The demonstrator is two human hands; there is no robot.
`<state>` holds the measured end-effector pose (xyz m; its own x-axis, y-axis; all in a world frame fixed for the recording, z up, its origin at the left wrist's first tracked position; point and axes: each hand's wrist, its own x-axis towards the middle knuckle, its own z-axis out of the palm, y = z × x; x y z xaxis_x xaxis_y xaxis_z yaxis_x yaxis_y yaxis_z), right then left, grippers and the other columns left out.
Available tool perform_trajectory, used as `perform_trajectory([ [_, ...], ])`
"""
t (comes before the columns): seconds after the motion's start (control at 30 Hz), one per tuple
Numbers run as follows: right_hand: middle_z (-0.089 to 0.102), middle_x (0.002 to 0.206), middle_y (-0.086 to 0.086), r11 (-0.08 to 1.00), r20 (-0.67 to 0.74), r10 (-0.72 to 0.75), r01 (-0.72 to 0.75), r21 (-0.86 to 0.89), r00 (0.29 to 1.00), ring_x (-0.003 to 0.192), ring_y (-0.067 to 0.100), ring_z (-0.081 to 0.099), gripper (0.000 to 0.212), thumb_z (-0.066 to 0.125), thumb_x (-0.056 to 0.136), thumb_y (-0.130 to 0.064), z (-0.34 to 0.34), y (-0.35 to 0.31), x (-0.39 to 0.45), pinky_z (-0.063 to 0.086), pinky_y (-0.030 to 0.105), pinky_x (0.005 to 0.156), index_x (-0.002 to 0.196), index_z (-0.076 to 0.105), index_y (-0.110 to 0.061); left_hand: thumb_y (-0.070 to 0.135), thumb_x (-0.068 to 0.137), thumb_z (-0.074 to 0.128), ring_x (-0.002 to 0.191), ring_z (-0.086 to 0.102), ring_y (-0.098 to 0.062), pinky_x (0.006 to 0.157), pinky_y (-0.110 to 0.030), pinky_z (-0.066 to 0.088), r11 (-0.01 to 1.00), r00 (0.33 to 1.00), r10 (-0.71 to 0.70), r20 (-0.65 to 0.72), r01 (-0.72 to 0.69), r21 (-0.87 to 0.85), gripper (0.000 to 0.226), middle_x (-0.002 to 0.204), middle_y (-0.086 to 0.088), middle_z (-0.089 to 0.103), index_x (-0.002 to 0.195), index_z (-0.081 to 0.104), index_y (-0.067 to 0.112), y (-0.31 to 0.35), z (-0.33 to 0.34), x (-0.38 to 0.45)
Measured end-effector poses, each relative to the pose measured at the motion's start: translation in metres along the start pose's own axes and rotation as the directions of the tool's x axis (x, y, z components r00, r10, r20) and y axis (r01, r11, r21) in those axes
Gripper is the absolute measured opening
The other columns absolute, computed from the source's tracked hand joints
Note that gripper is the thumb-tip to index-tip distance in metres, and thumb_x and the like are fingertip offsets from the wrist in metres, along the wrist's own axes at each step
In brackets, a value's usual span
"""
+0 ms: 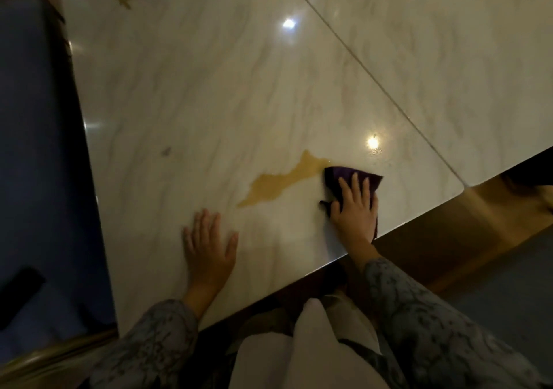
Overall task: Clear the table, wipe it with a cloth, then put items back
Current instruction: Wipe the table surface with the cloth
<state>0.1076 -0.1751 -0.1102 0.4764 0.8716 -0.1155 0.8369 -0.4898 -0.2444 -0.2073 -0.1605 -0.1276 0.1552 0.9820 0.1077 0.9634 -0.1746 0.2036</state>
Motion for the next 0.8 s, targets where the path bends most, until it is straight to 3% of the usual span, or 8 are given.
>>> perform_trajectory([
  [0.1,0.013,0.163,0.003,0.975,-0.028,0.192,-0.187,0.118,0.981,0.15,0.024,-0.001,0.054,0.037,0.098,-0.03,-0.003,-0.015,0.011,0.003,0.047,0.121,0.151,0.031,-0.022,0.049,0.093,0.041,0.141,0.034,-0.033,0.116,-0.052,0.023,1.0,1.0,-0.002,-0.022,0.002,-0.021,0.061,0.147,-0.016,0.044,0.136,0.052,0.008,0.0,0.0,0.0],
  [0.17,0.013,0.163,0.004,0.967,-0.036,0.222,-0.215,0.137,0.974,0.15,0.025,-0.001,0.052,0.037,0.099,-0.026,-0.003,-0.026,0.007,0.002,0.048,0.121,0.15,0.032,-0.018,0.048,0.094,0.043,0.141,0.035,-0.032,0.116,-0.051,0.023,1.0,0.999,0.006,-0.043,-0.007,-0.027,0.059,0.147,-0.016,0.044,0.137,0.052,0.008,-0.001,0.001,0.001],
  [0.4,0.019,0.161,0.002,0.999,-0.03,-0.053,0.053,-0.014,0.998,0.15,0.022,0.0,0.052,0.041,0.099,-0.033,0.007,-0.008,-0.034,0.002,0.043,0.122,0.149,0.033,-0.022,0.047,0.092,0.046,0.141,0.036,-0.031,0.115,-0.049,0.025,0.998,0.995,-0.001,-0.1,-0.006,-0.067,0.057,0.147,-0.015,0.045,0.135,0.054,0.009,0.0,0.004,0.002],
  [0.53,0.018,0.162,0.003,0.984,-0.076,0.15,-0.141,0.113,0.986,0.15,0.024,0.002,0.049,0.038,0.1,-0.024,0.005,-0.014,0.002,0.003,0.045,0.122,0.148,0.034,-0.019,0.046,0.092,0.047,0.14,0.037,-0.033,0.113,-0.051,0.028,0.999,0.994,0.01,-0.113,-0.014,-0.037,0.056,0.146,-0.016,0.046,0.133,0.055,0.009,0.0,0.003,0.003],
  [0.67,0.018,0.161,0.011,0.884,-0.116,0.37,-0.311,0.35,0.922,0.149,0.029,0.01,0.048,0.031,0.103,-0.019,-0.01,-0.042,0.043,0.006,0.045,0.121,0.15,0.03,-0.01,0.046,0.091,0.048,0.14,0.035,-0.033,0.113,-0.051,0.027,1.0,0.996,0.008,-0.09,-0.008,0.002,0.056,0.147,-0.015,0.044,0.134,0.055,0.01,0.002,0.0,0.003],
  [0.73,0.019,0.16,0.015,0.842,-0.089,0.393,-0.319,0.434,0.915,0.147,0.031,0.016,0.05,0.031,0.103,-0.02,-0.015,-0.058,0.061,0.009,0.042,0.121,0.151,0.026,-0.008,0.046,0.092,0.047,0.142,0.033,-0.032,0.114,-0.051,0.025,1.0,0.998,0.001,-0.059,-0.001,0.002,0.056,0.149,-0.015,0.042,0.135,0.054,0.011,0.002,-0.002,0.004],
  [0.8,0.02,0.159,0.015,0.832,-0.048,0.323,-0.259,0.491,0.945,0.145,0.032,0.021,0.05,0.033,0.103,-0.02,-0.014,-0.078,0.073,0.014,0.043,0.12,0.151,0.027,-0.01,0.045,0.094,0.043,0.142,0.033,-0.032,0.113,-0.051,0.026,1.0,0.999,-0.005,-0.043,0.005,-0.002,0.054,0.15,-0.014,0.042,0.136,0.054,0.013,0.001,-0.001,0.004],
])
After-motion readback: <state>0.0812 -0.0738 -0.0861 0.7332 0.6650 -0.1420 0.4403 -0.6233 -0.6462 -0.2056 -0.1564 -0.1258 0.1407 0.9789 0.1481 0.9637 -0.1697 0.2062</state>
